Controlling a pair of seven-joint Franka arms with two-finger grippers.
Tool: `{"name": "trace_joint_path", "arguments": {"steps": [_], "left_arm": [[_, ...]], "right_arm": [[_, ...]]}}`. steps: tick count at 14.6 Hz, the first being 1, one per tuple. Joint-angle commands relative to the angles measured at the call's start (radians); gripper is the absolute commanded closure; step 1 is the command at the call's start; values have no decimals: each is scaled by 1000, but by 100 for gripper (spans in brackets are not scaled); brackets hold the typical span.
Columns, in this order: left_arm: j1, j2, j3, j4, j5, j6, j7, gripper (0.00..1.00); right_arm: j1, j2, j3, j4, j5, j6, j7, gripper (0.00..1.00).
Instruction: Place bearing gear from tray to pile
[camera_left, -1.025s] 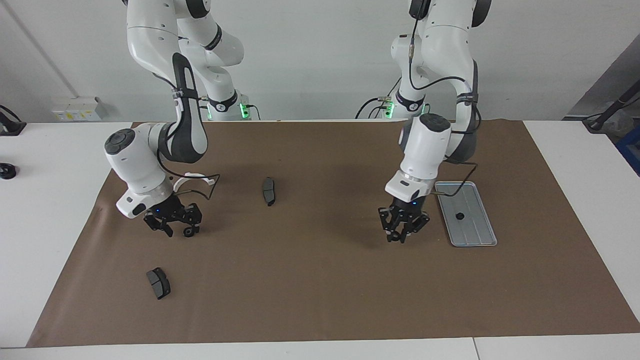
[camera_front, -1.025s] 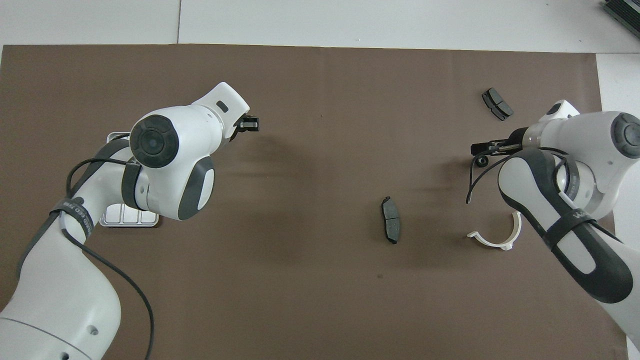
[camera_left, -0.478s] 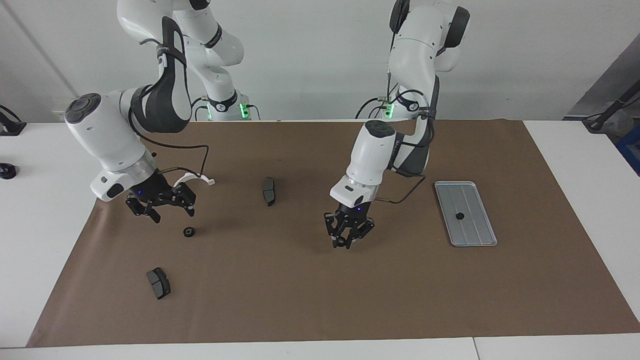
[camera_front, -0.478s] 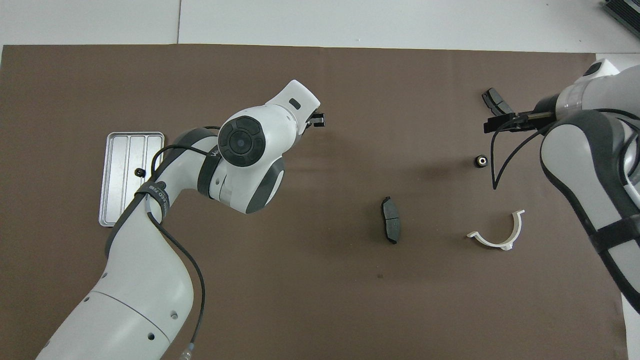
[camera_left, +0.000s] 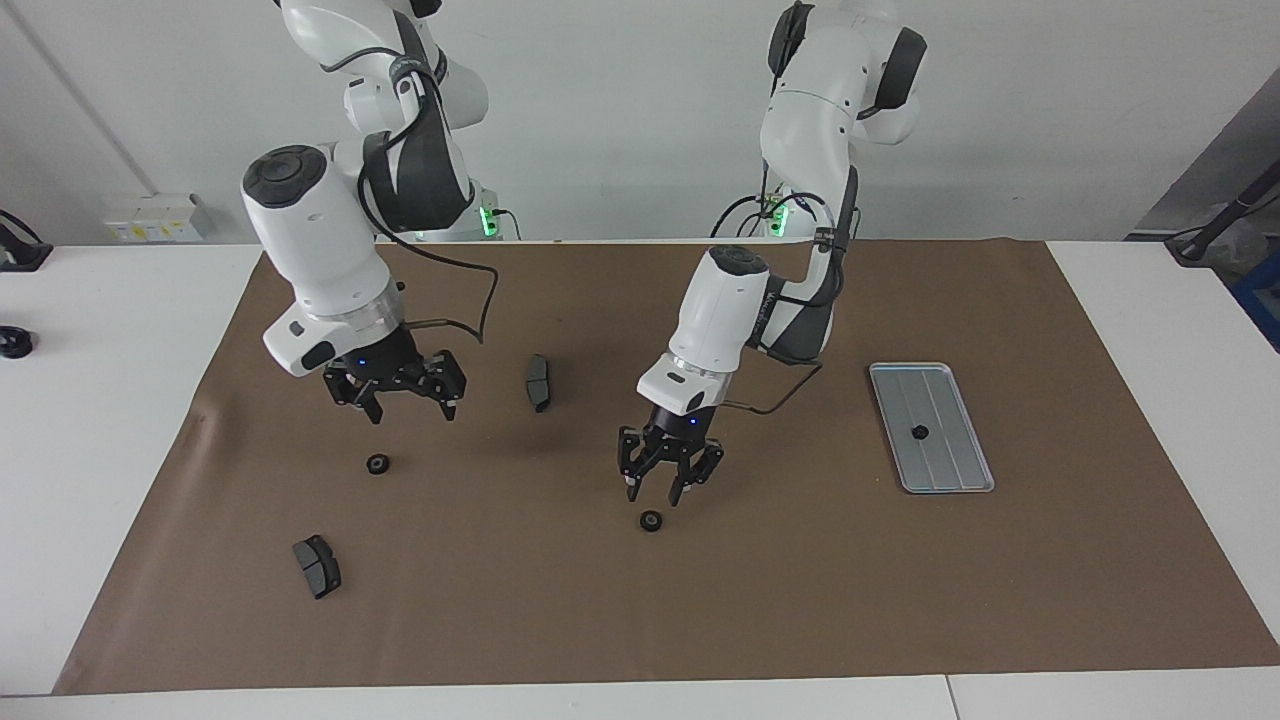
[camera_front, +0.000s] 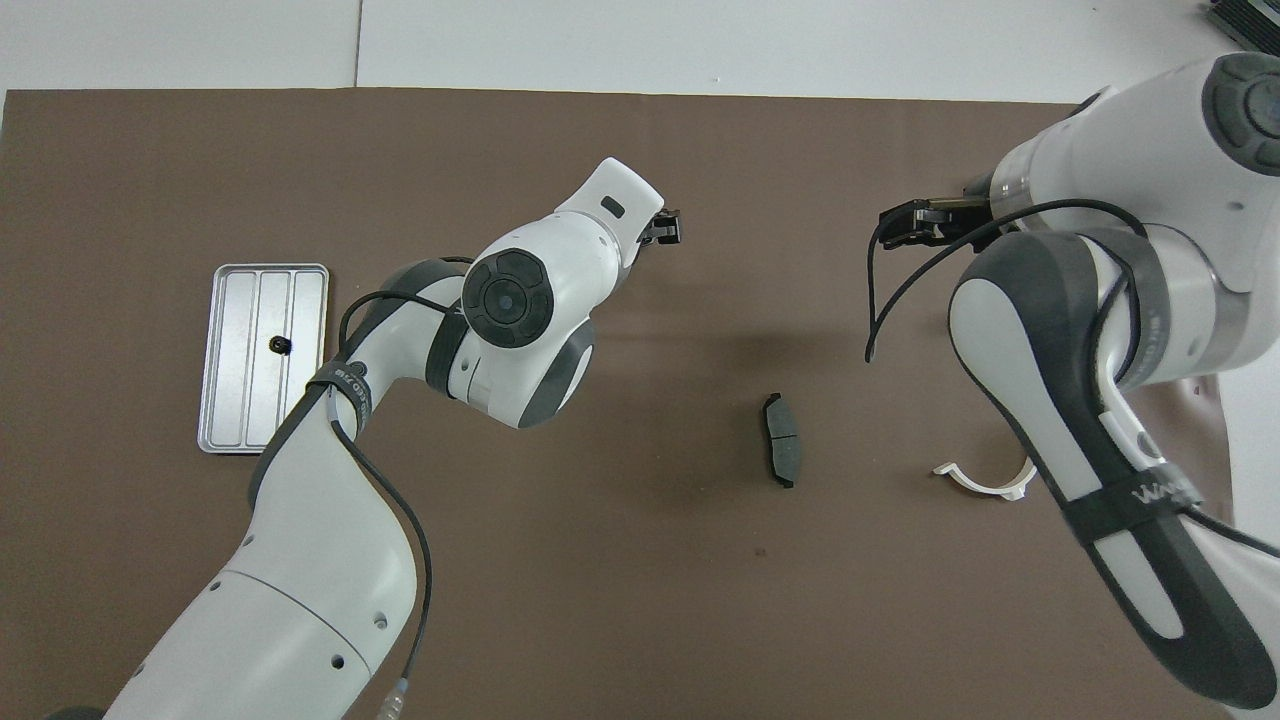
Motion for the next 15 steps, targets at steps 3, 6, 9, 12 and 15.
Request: {"name": "trace_joint_path", "arguments": {"steps": [3, 6, 9, 12, 15], "left_arm": [[-21, -4, 23, -39, -16, 4, -12, 0], [7, -103, 30, -169, -11, 2, 19, 0], [82, -223, 27, -321, -9, -2, 137, 0], [165, -315, 27, -384, -9, -138, 255, 0], [263, -367, 27, -378, -9, -367, 393, 0]], "right_arm": [[62, 125, 5, 100, -22, -2, 145, 0], [95, 209, 5, 196, -31, 26, 204, 0], [160, 273, 7, 206, -30, 142, 207, 0], [215, 420, 5, 340, -30, 208, 245, 0], [281, 522, 5, 382, -72, 411, 244, 0]]}}
